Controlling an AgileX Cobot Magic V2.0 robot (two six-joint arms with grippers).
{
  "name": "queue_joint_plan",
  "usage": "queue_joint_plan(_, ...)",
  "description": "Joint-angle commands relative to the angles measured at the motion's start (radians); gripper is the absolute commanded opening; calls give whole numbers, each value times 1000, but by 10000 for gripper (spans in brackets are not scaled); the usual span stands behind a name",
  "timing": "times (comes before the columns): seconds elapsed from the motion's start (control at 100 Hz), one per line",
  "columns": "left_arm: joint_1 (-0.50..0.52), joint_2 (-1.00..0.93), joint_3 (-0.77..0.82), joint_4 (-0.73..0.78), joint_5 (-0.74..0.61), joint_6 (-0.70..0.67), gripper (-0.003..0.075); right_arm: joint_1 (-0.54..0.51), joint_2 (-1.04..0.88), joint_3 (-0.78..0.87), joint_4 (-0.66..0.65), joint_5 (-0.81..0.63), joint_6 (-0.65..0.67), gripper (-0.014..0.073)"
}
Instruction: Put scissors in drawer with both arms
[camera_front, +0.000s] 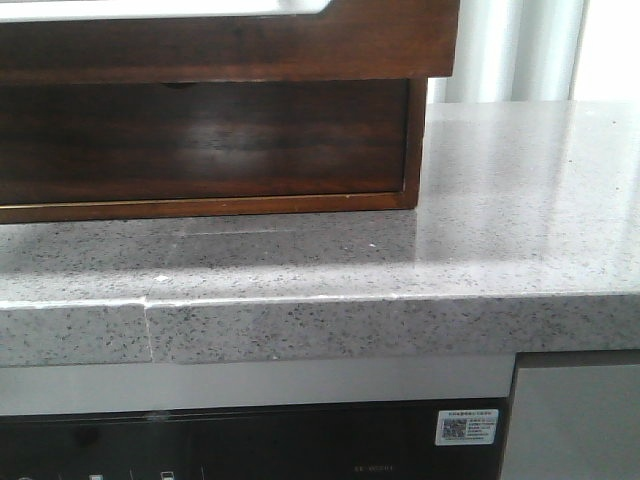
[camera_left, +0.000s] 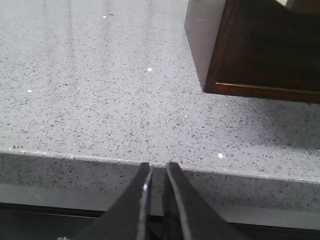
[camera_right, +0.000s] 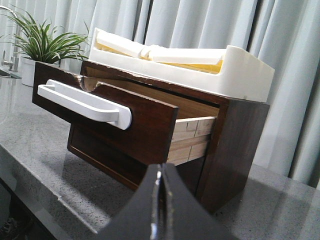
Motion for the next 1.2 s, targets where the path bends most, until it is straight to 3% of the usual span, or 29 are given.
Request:
queue_joint_plan(0.0, 0, -34, 16, -3, -42, -11, 3, -2, -12, -24, -8, -83, 1, -116)
queue_joint_plan(0.12, 0, -34, 16, -3, -42, -11, 3, -2, -12, -19, -11, -100, 1, -116)
queue_joint_plan(0.21, 0, -34, 16, -3, -42, -11, 3, -17, -12, -5, -108, -200, 44, -116)
queue_joint_plan(0.35, 0, -34, 16, -3, -42, -11, 3, -156, -12, 23, -499, -316, 461, -116)
queue_joint_plan(0.44, 0, -34, 16, -3, -42, -11, 3, -295, -12, 45, -590, -286, 664, -116)
queue_joint_plan(0.55, 0, -34, 16, -3, -42, -11, 3, -468, -12, 71, -634, -202, 805, -116)
queue_joint_plan(0.77, 0, -34, 16, -3, -42, -11, 3, -710, -21, 148, -634, -105, 834, -116)
queue_joint_plan(1.02, 0, -34, 16, -3, -42, -11, 3, -762, -21, 147, -634, 215, 834, -116)
queue_joint_plan(1.19, 0, -34, 16, -3, -44, -11, 3, -762, -21, 147, -634, 337, 821, -116)
